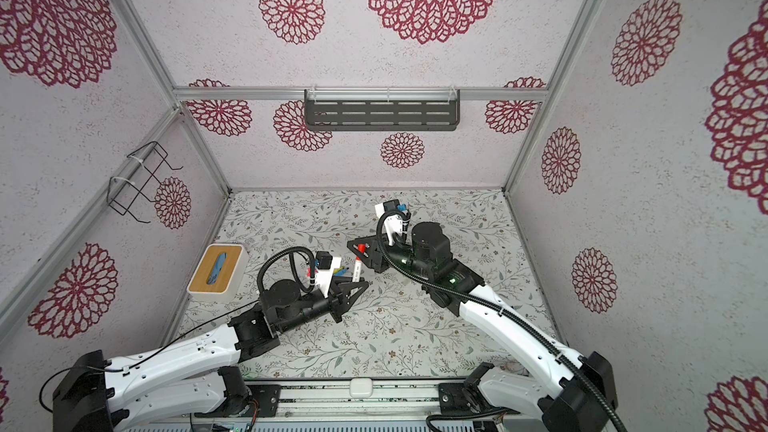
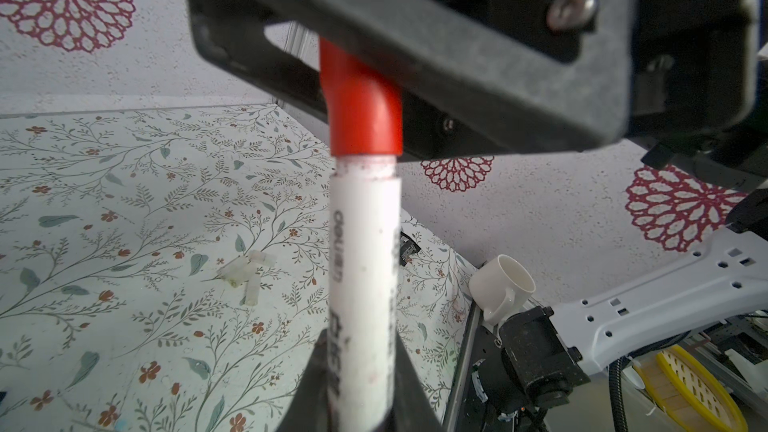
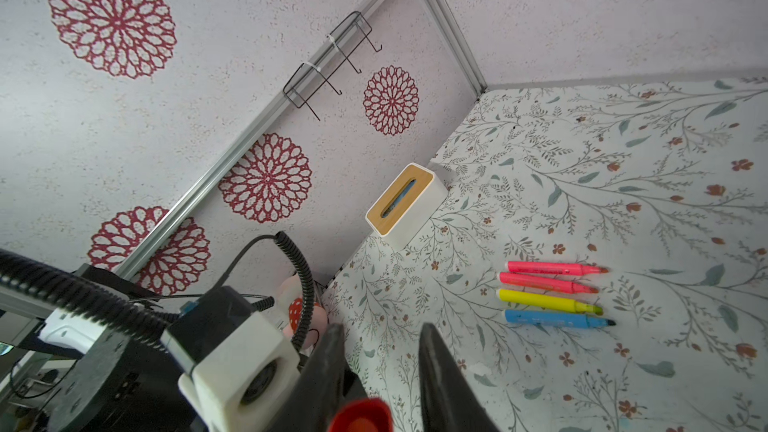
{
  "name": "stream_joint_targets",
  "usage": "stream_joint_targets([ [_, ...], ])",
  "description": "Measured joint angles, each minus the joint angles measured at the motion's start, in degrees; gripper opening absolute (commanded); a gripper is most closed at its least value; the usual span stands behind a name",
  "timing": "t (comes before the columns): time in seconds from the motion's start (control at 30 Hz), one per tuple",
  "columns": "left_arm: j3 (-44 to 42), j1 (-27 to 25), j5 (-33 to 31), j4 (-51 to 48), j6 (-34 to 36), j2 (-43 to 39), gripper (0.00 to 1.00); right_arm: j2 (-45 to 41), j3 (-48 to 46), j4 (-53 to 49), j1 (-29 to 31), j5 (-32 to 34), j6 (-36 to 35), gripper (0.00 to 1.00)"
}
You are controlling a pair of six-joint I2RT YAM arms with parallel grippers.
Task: Insert the pens into the pen caps
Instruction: 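Lower the red cap onto the white marker tip with the right gripper, then grasp the capped marker with the right gripper while the left gripper holds it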
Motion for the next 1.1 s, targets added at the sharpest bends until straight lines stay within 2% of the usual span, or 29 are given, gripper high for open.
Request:
stream_joint_targets([
  [0.1, 0.0, 0.0, -0.3, -0.4, 0.2, 0.0, 0.00, 0.0, -0.2, 0.0, 0.4, -0.1, -0.5, 0.04],
  [0.17, 0.0, 0.0, -0.4, -0.9, 0.3, 0.0, 0.00, 0.0, -0.9, 0.5, 0.8, 0.5, -0.9, 0.00],
  [0.3, 0.0, 0.2, -0.5, -3.0, 0.3, 0.0, 0.00, -0.6, -3.3, 1.8, 2.3, 3.7, -1.8, 0.00],
  [0.63, 0.0, 4.3, 6.8, -5.9, 0.3, -0.2, 0.00, -2.4, -7.8, 4.5, 11.0, 24.0, -2.2, 0.00],
  [0.77, 0.0, 5.9, 9.9, -6.7, 0.2, -0.2, 0.00, -2.0, -10.4, 9.0, 13.3, 29.4, -0.3, 0.00],
  [0.9, 0.0, 7.5, 12.2, -8.7, 0.0, -0.4, 0.00, -0.4, -12.3, 13.5, 14.4, 30.9, 0.3, 0.00],
  [1.1, -0.9, 9.3, 17.0, -9.8, -0.2, -2.4, 0.00, -0.9, -14.0, 17.1, 15.0, 28.6, 0.1, 0.00],
])
